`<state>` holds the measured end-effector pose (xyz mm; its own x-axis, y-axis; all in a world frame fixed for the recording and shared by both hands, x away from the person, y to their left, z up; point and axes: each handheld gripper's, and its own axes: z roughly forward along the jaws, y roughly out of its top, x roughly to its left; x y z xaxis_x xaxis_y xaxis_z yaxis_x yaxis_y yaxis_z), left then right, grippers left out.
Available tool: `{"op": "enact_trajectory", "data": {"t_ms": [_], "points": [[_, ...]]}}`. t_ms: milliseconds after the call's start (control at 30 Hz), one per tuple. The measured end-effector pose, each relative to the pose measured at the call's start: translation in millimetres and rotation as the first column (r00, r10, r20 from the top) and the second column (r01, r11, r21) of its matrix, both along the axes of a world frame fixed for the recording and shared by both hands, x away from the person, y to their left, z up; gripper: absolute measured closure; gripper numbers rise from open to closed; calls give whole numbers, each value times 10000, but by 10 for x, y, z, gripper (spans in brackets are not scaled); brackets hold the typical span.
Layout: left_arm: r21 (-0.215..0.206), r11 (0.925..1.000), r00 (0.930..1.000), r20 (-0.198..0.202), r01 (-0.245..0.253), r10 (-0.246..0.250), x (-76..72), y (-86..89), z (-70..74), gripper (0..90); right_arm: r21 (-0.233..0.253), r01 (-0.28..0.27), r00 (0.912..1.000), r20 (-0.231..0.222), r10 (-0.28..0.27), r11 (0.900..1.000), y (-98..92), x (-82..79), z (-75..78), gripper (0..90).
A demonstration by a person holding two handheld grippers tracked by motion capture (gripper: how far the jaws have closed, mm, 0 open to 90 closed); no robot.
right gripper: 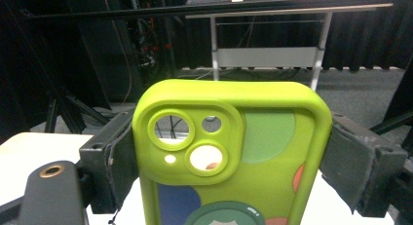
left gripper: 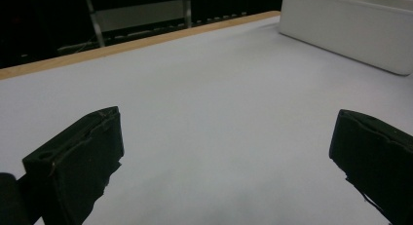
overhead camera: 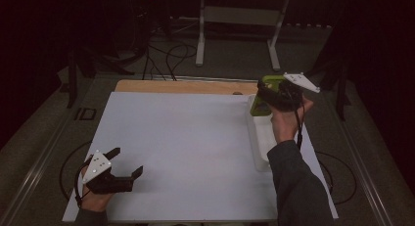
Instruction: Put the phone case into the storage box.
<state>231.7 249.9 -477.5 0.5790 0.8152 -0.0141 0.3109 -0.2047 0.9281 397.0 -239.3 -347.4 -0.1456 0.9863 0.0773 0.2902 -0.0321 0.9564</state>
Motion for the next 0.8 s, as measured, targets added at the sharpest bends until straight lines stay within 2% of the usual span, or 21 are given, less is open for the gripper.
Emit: {"op": "enact_trajectory", "data": {"t_ms": [133, 433, 800], "points": [[-163, 9999, 10000, 39, 43, -42, -2, 7, 16, 0, -9, 129, 9999, -36, -129, 9999, -12, 39, -17, 158], [-153, 9999, 10000, 94, 30, -29, -9, 4, 27, 0, -132, 344, 9994, -69, -345, 9993, -31, 127, 10, 157], [-156, 9999, 9999, 149, 17, -15, -11, -3, 32, 0, -297, 444, 9990, -77, -446, 9986, -64, 241, -60, 157]]}}
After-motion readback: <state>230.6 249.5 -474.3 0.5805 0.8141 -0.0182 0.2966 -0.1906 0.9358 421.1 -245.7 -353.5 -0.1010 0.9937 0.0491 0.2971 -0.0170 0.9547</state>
